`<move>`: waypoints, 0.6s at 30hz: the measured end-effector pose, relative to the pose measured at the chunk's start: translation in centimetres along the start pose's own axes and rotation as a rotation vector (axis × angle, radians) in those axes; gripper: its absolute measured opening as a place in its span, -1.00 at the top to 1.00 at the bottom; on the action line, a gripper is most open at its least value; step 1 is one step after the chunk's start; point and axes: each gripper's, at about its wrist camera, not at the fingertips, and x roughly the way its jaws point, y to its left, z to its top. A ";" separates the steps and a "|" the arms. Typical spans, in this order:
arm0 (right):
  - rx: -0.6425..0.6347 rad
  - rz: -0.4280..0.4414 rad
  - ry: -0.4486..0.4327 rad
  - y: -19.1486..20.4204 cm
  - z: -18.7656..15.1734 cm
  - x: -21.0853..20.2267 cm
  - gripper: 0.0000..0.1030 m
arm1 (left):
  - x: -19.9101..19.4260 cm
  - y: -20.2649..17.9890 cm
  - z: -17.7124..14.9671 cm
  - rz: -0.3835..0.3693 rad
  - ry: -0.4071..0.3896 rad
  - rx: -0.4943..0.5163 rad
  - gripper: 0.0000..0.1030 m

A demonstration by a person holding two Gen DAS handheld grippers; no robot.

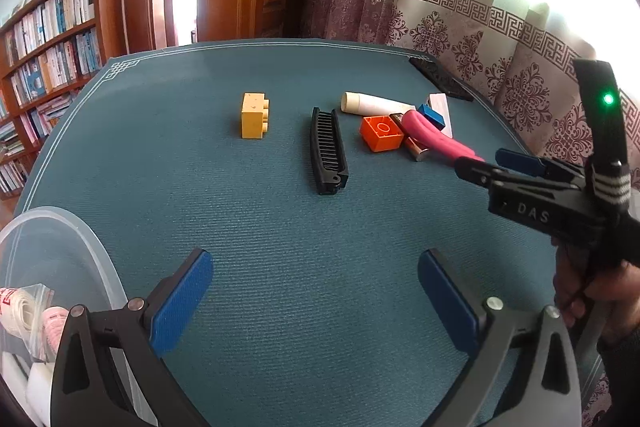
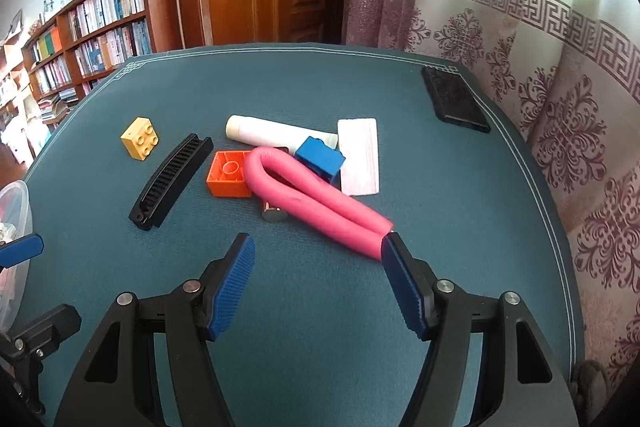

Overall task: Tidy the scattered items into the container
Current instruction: 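Move both open tools back over the table toward the remaining items, then grasp the black comb with the left tool while the right tool grasps the pink foam tube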

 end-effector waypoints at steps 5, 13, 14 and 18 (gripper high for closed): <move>-0.075 0.023 0.024 -0.5 1.6 2.3 -0.34 | 0.4 0.3 0.2 0.025 0.040 0.002 -0.99; -0.171 0.175 0.037 -2.1 2.7 4.2 -0.34 | 1.2 -1.1 0.8 0.109 0.067 0.020 -0.99; -0.182 0.210 0.044 -2.3 2.6 4.4 -0.34 | 1.5 -1.3 0.9 0.113 0.069 0.011 -0.99; -0.224 0.286 0.083 -2.8 2.0 5.4 -0.34 | 2.3 -2.0 2.0 0.139 0.055 -0.038 -0.99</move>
